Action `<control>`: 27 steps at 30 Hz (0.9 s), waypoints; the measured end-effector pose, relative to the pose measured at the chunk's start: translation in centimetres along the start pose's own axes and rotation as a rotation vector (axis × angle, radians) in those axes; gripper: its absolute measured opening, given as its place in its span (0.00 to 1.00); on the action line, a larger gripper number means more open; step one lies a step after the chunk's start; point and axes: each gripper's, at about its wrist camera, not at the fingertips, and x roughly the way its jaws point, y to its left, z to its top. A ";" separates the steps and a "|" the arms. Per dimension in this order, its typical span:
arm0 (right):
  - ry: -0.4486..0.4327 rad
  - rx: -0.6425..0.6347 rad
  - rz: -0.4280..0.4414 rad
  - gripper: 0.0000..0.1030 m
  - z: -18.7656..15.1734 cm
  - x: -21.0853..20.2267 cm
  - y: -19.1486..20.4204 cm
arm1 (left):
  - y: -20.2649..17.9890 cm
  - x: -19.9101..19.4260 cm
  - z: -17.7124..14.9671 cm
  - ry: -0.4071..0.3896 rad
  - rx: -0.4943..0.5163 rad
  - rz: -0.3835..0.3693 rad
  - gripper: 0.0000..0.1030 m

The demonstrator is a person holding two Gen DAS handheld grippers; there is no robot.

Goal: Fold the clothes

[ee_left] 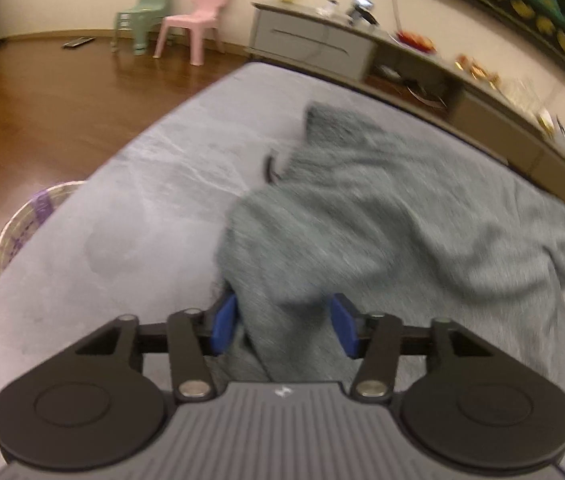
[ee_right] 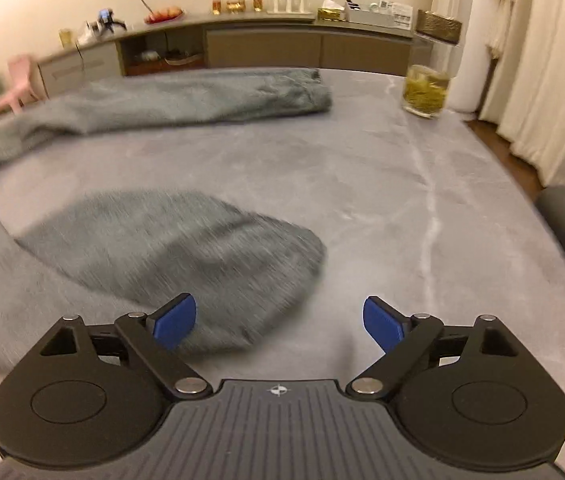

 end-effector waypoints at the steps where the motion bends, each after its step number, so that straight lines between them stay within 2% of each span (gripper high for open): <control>1: 0.007 0.019 0.019 0.70 0.2 0.3 -0.1 | -0.4 0.2 -0.3 0.000 0.026 0.012 0.38; 2: 0.022 0.038 0.037 0.29 0.5 0.6 -0.1 | -0.7 0.4 -0.5 -0.003 0.058 0.026 0.19; 3: 0.035 0.055 0.049 0.12 0.6 0.9 -0.1 | -0.8 0.1 -0.6 -0.017 0.066 0.026 0.17; 4: 0.024 0.066 0.060 0.05 0.8 0.7 0.0 | -0.7 -0.3 -0.6 -0.034 0.067 0.021 0.09; 6: -0.069 0.108 0.113 0.04 1.5 -1.5 -0.2 | 0.6 -2.3 0.1 -0.117 -0.022 -0.024 0.07; 8: -0.254 0.268 0.250 0.03 2.6 -6.2 -1.9 | 2.5 -4.8 0.9 -0.213 -0.152 -0.098 0.07; 9: -0.332 0.339 0.289 0.03 3.4 -7.9 -2.9 | 3.1 -5.4 1.2 -0.244 -0.208 -0.116 0.07; 10: -0.378 0.387 0.293 0.03 4.3 -8.7 -3.6 | 3.4 -4.9 1.6 -0.237 -0.259 -0.110 0.07; 11: -0.395 0.419 0.262 0.03 5.4 -8.5 -3.9 | 3.7 -4.1 1.9 -0.220 -0.308 -0.098 0.07; 12: -0.380 0.433 0.194 0.03 6.6 -7.3 -3.9 | 3.5 -2.5 2.0 -0.171 -0.318 -0.066 0.07; 14: -0.314 0.415 0.050 0.06 8.7 -3.0 -3.2 | 2.4 0.9 2.0 -0.075 -0.288 0.011 0.09; 15: -0.266 0.391 0.000 0.08 9.1 -0.3 -2.8 | 1.8 1.6 1.8 -0.064 -0.253 0.042 0.10; 16: -0.218 0.387 -0.029 0.16 9.0 2.0 -2.7 | 1.2 2.0 1.5 -0.060 -0.219 0.072 0.12; 18: -0.148 0.413 -0.036 0.27 8.0 4.7 -3.0 | 1.3 1.2 1.3 -0.070 -0.212 0.061 0.15; 19: -0.150 0.410 -0.026 0.37 7.9 4.4 -3.2 | 1.6 0.5 1.2 -0.080 -0.217 0.051 0.18; 20: -0.152 0.408 -0.017 0.52 7.8 4.1 -3.5 | 2.0 -0.2 1.2 -0.092 -0.224 0.042 0.27; 21: -0.155 0.405 -0.007 0.61 7.7 3.8 -3.8 | 2.3 -0.7 1.1 -0.099 -0.229 0.041 0.32; 22: -0.144 0.383 0.000 0.80 7.4 3.7 -3.7 | 2.7 -1.0 1.1 -0.104 -0.235 0.041 0.43; 23: -0.119 0.340 0.004 0.87 7.0 3.9 -3.3 | 2.9 -1.2 1.0 -0.095 -0.239 0.039 0.50; 25: -0.068 0.254 0.012 0.87 6.1 4.3 -2.5 | 3.3 -1.1 0.9 -0.065 -0.240 0.034 0.54; 27: -0.018 0.169 0.020 0.85 5.2 4.6 -1.7 | 2.8 -0.3 0.9 -0.040 -0.211 0.031 0.53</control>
